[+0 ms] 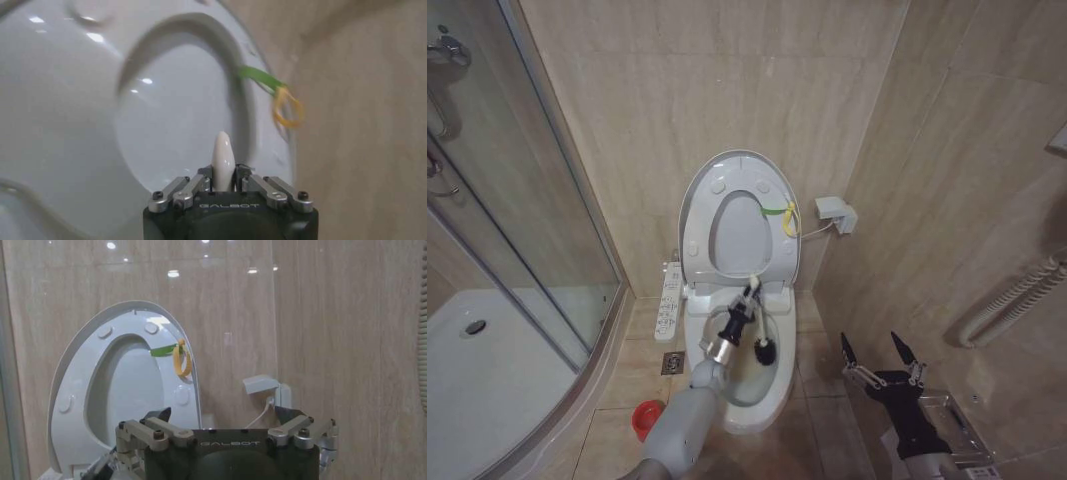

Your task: Open the toilet lid, clean the toilet bowl with a toilet brush, close the toilet lid, and flush.

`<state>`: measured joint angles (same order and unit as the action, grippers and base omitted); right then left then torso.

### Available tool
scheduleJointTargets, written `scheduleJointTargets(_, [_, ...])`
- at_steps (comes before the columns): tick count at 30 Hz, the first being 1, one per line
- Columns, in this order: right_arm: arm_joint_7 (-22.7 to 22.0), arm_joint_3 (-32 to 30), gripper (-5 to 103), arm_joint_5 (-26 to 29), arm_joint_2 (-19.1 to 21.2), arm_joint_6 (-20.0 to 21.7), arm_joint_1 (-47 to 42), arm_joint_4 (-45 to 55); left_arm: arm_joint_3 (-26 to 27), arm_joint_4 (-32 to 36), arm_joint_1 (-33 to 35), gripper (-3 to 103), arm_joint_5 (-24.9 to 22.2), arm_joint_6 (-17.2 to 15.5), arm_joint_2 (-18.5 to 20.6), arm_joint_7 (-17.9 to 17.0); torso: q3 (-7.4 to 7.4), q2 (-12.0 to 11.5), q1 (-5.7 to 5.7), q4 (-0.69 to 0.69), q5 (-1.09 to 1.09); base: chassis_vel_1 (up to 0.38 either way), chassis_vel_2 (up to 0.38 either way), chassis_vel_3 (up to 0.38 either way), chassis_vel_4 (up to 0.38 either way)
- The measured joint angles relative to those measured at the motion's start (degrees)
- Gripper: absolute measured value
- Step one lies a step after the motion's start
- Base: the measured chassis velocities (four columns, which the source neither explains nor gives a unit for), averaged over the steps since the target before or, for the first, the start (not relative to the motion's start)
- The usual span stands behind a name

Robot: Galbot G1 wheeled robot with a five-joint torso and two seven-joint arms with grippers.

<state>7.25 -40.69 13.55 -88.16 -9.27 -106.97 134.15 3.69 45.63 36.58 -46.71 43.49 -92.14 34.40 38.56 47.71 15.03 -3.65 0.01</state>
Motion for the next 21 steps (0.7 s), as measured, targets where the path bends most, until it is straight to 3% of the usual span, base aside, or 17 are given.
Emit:
scheduleJointTargets(3, [0.0,0.0,100,0.0,0.0,0.0,0.0,0.0,-0.3,-0.08,-0.24,21,-0.36,-0.28,0.0,-0.11,0.0,0.0,0.0,0.01,-0.01,0.0,0.0,0.0,0.0])
scheduleJointTargets(5, [0.0,0.0,100,0.0,0.0,0.0,0.0,0.0,0.86,-2.24,-0.55,21,6.98,1.23,-0.01,-0.28,0.0,0.0,0.0,-0.02,-0.02,0.0,0.0,0.0,0.0])
scheduleJointTargets(6, [0.0,0.0,100,0.0,0.0,0.0,0.0,0.0,2.02,-3.72,-0.64,21,14.47,2.36,0.01,-0.72,0.0,0.0,0.0,0.01,-0.01,0.0,0.0,0.0,0.0])
scheduleJointTargets(7, [0.0,0.0,100,0.0,0.0,0.0,0.0,0.0,2.02,-3.72,-0.64,21,14.47,2.36,0.01,-0.72,0.0,0.0,0.0,0.01,-0.01,0.0,0.0,0.0,0.0])
scheduleJointTargets(9, [0.0,0.0,100,0.0,0.0,0.0,0.0,0.0,2.51,-4.3,-0.35,21,21.76,3.07,0.0,-1.4,0.0,0.0,0.0,0.01,-0.02,0.0,0.0,0.0,0.0])
scheduleJointTargets(10, [0.0,0.0,100,0.0,0.0,0.0,0.0,0.0,2.74,-4.31,-0.23,21,23.18,3.18,0.0,-1.63,0.0,0.0,0.0,0.01,-0.03,0.0,0.0,0.0,0.0])
scheduleJointTargets(12, [0.0,0.0,100,0.0,0.0,0.0,0.0,0.0,2.86,-4.21,-0.22,21,23.3,3.23,0.01,-1.8,0.0,0.0,0.0,0.01,-0.02,0.0,0.0,0.0,0.0])
scheduleJointTargets(14, [0.0,0.0,100,0.0,0.0,0.0,0.0,0.0,1.94,-3.07,-0.22,21,18.39,3.03,0.01,-1.91,0.0,0.0,0.0,0.01,-0.02,0.0,0.0,0.0,0.0])
scheduleJointTargets(15, [0.0,0.0,100,0.0,0.0,0.0,0.0,0.0,1.94,-3.07,-0.22,21,18.39,3.03,0.01,-1.91,0.0,0.0,0.0,0.01,-0.02,0.0,0.0,0.0,0.0])
scheduleJointTargets(17, [0.0,0.0,100,0.0,0.0,0.0,0.0,0.0,0.38,-0.62,-0.06,21,8.62,0.85,0.0,-2.93,0.0,0.0,0.0,0.0,-0.02,0.0,0.0,0.0,0.0])
scheduleJointTargets(18, [0.0,0.0,100,0.0,0.0,0.0,0.0,0.0,0.09,-0.1,-0.01,21,5.97,0.27,0.0,-3.1,0.0,0.0,0.0,0.0,-0.02,0.0,0.0,0.0,0.0])
scheduleJointTargets(21, [0.0,0.0,100,0.0,0.0,0.0,0.0,0.0,-0.14,0.02,-0.15,21,2.6,-0.57,0.0,-3.59,0.0,0.0,0.0,0.02,-0.02,0.0,0.0,0.0,0.0])
